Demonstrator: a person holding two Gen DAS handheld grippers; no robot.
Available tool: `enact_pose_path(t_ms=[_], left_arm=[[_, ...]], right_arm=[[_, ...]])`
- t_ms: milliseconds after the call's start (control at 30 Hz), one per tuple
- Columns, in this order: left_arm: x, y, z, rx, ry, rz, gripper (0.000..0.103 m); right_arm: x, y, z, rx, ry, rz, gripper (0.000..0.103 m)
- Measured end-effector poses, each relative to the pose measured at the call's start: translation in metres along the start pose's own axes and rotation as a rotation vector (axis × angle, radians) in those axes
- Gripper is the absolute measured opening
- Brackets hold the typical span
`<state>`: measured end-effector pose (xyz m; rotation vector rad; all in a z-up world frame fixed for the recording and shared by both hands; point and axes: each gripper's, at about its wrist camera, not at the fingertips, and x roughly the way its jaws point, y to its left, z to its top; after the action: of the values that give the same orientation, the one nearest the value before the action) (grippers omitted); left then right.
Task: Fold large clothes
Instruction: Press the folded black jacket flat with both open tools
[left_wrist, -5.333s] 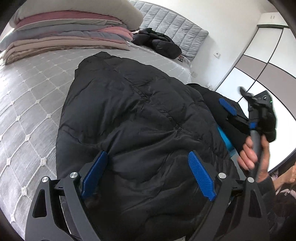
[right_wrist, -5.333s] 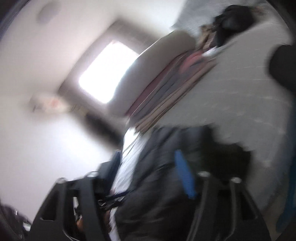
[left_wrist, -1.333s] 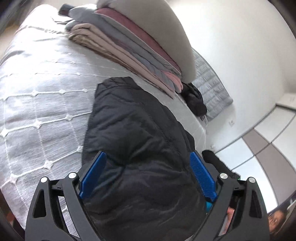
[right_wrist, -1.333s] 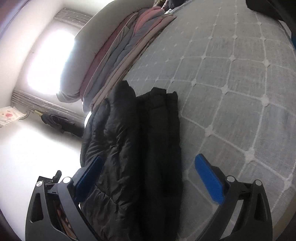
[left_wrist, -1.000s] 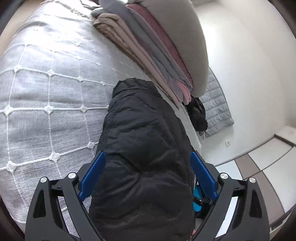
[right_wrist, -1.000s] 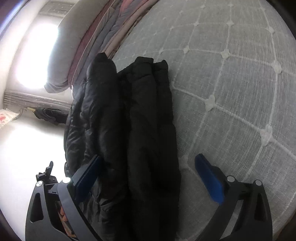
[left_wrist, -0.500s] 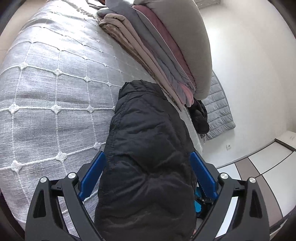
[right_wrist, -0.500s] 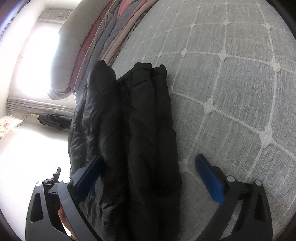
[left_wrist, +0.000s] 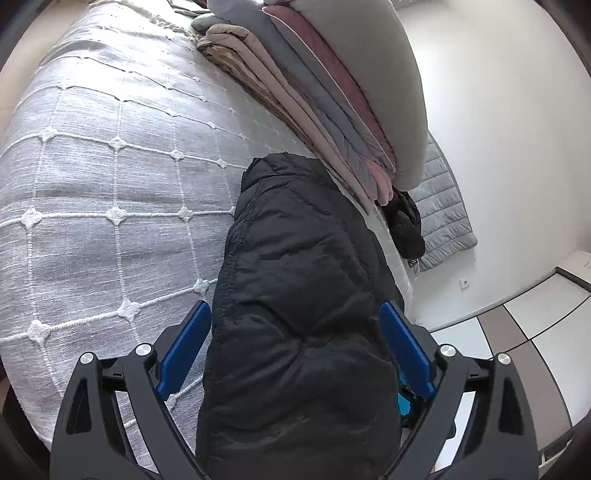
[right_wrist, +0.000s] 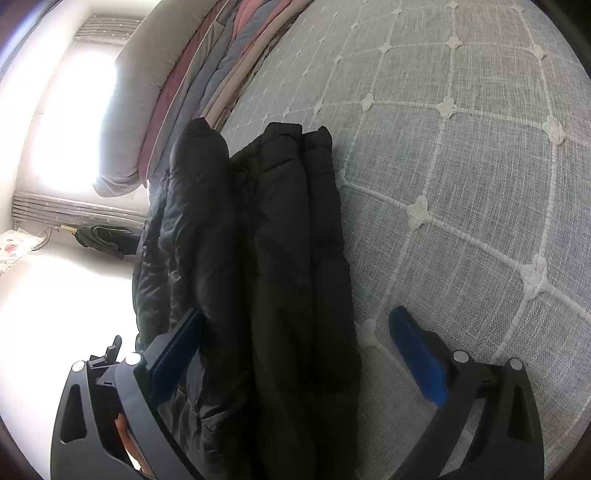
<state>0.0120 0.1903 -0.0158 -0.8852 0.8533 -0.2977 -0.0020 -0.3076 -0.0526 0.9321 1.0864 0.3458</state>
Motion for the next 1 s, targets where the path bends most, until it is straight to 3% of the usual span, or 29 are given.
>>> enact_pose_path(t_ms=[267, 433, 533, 733, 900, 1000], left_arm=[[0.000, 0.002, 0.000, 0.010, 0.010, 0.019, 0.088], [-0.004, 0.005, 0.002, 0.058, 0.054, 0.059, 0.088], [-0.002, 0.016, 0.002, 0.058, 0.105, 0.076, 0.088], [0.016, 0.040, 0.002, -0.026, 0.251, 0.011, 0.088], [0.055, 0.026, -0.010, 0.028, 0.398, -0.019, 0.089], [0.072, 0.018, -0.017, 0.062, 0.441, -0.023, 0.092]], right_arm=[[0.000, 0.003, -0.001, 0.006, 0.001, 0.008, 0.096], [-0.007, -0.008, 0.005, 0.068, -0.001, 0.129, 0.096], [-0.006, -0.014, 0.009, 0.102, 0.021, 0.200, 0.096], [0.017, -0.001, 0.010, 0.019, 0.130, 0.158, 0.096], [0.029, 0.008, 0.011, -0.032, 0.175, 0.140, 0.097], [0.038, 0.011, 0.016, -0.042, 0.215, 0.164, 0.097]])
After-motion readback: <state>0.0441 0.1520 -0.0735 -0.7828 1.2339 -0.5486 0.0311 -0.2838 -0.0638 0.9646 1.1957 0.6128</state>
